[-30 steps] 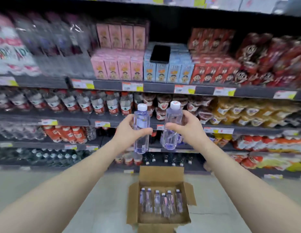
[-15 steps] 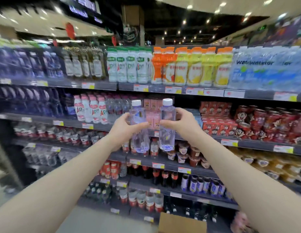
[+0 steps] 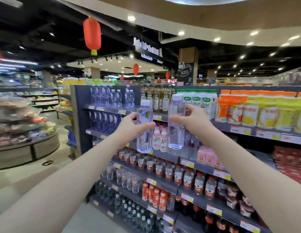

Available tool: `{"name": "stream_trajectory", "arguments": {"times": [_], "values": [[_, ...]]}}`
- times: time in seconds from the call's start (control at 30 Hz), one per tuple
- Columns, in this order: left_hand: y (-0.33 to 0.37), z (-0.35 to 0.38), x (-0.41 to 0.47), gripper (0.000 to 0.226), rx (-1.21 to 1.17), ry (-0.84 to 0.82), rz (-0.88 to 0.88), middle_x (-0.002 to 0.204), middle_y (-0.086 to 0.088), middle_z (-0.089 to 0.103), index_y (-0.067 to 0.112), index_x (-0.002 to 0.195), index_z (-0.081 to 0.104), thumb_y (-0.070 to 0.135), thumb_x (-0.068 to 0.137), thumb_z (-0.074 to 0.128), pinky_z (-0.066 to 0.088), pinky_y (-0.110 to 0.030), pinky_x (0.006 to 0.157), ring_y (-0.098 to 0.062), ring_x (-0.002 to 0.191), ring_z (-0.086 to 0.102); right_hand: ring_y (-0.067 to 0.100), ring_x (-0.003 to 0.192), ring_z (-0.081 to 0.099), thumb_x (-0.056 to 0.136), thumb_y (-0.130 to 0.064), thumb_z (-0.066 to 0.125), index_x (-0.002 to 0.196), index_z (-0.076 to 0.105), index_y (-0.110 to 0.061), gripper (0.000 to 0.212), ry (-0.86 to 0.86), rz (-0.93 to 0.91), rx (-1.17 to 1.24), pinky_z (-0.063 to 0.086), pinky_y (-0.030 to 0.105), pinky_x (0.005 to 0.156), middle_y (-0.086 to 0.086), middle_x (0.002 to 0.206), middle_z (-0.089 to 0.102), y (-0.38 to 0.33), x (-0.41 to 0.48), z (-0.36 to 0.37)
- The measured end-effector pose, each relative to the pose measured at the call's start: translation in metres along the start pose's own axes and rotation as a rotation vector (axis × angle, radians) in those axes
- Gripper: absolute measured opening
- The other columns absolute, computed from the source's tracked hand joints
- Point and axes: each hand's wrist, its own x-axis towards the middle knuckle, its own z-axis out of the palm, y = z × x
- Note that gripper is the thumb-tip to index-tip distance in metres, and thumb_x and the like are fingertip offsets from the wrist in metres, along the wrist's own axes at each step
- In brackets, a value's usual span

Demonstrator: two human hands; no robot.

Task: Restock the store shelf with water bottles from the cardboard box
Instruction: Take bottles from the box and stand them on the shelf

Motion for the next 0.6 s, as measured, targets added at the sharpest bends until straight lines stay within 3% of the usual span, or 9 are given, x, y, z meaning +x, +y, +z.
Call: {"name": "stream_trajectory", "arguments": {"times": [0.1, 0.17, 0.23, 0.33, 0.4, 0.47, 0.53, 0.6], "values": [[-0.015, -0.046, 0.009, 0.11, 0.065, 0.05, 0.007, 0.15, 0.007, 0.05, 0.024, 0.157, 0.037, 0.068, 0.068, 0.085, 0.05, -0.047, 0.108, -0.023, 0.129, 0.058, 0.021, 0.071, 0.065, 0.08, -0.042, 0.086, 0.095, 0.069, -0.025, 0.028, -0.021, -0.044, -0.02, 0.052, 0.031, 0.059, 0.005, 0.086, 0.072, -0.015, 0.024, 0.044], [-0.027, -0.077, 0.018, 0.113, 0.057, 0.067, -0.001, 0.157, 0.001, 0.047, 0.023, 0.16, 0.032, 0.066, 0.07, 0.085, 0.047, -0.048, 0.11, -0.024, 0.134, 0.054, 0.017, 0.058, 0.052, 0.081, -0.044, 0.085, 0.092, 0.067, -0.021, 0.032, -0.042, -0.03, -0.036, 0.044, 0.027, 0.051, 0.001, 0.072, 0.059, -0.021, 0.041, 0.075], [-0.041, -0.108, 0.031, 0.11, 0.062, 0.085, -0.007, 0.151, 0.002, 0.05, 0.02, 0.16, 0.031, 0.061, 0.073, 0.086, 0.048, -0.043, 0.108, -0.022, 0.129, 0.056, 0.015, 0.057, 0.046, 0.078, -0.047, 0.086, 0.089, 0.065, -0.019, 0.037, -0.048, -0.019, -0.032, 0.04, 0.028, 0.053, -0.001, 0.069, 0.052, -0.024, 0.059, 0.109], [-0.064, -0.156, 0.058, 0.113, 0.109, 0.087, -0.018, 0.147, 0.008, 0.055, 0.023, 0.156, 0.038, 0.068, 0.065, 0.088, 0.05, -0.045, 0.108, -0.018, 0.123, 0.061, 0.016, 0.061, 0.056, 0.074, -0.053, 0.086, 0.1, 0.069, -0.019, 0.046, -0.081, -0.014, -0.027, 0.047, 0.033, 0.057, 0.0, 0.078, 0.063, -0.03, 0.088, 0.159], [-0.078, -0.187, 0.076, 0.087, 0.097, 0.065, -0.031, 0.129, 0.021, 0.054, 0.026, 0.144, 0.047, 0.057, 0.074, 0.087, 0.047, -0.036, 0.101, -0.007, 0.11, 0.06, 0.01, 0.054, 0.056, 0.078, -0.049, 0.085, 0.103, 0.069, -0.023, 0.04, -0.098, 0.0, -0.027, 0.046, 0.027, 0.052, 0.001, 0.082, 0.068, -0.036, 0.107, 0.191], [-0.092, -0.217, 0.091, 0.045, 0.104, 0.057, -0.05, 0.104, 0.027, 0.052, 0.032, 0.107, 0.05, 0.046, 0.082, 0.085, 0.047, -0.029, 0.087, 0.004, 0.089, 0.057, 0.007, 0.052, 0.052, 0.079, -0.046, 0.085, 0.106, 0.069, -0.023, 0.038, -0.1, 0.006, -0.012, 0.043, 0.024, 0.051, 0.001, 0.085, 0.069, -0.039, 0.127, 0.22], [-0.11, -0.247, 0.111, 0.039, 0.118, 0.059, -0.047, 0.106, 0.02, 0.064, 0.036, 0.094, 0.051, 0.047, 0.079, 0.086, 0.053, -0.03, 0.089, -0.001, 0.092, 0.065, 0.009, 0.058, 0.056, 0.077, -0.047, 0.086, 0.113, 0.068, -0.021, 0.048, -0.096, 0.015, -0.014, 0.045, 0.026, 0.054, 0.002, 0.094, 0.074, -0.041, 0.149, 0.251], [-0.132, -0.276, 0.131, 0.062, 0.136, 0.07, -0.062, 0.125, 0.012, 0.066, 0.031, 0.114, 0.057, 0.061, 0.07, 0.088, 0.053, -0.035, 0.1, -0.01, 0.107, 0.068, 0.015, 0.064, 0.062, 0.075, -0.051, 0.087, 0.116, 0.067, -0.019, 0.055, -0.089, 0.016, -0.013, 0.05, 0.031, 0.056, 0.006, 0.1, 0.075, -0.04, 0.171, 0.279]]}}
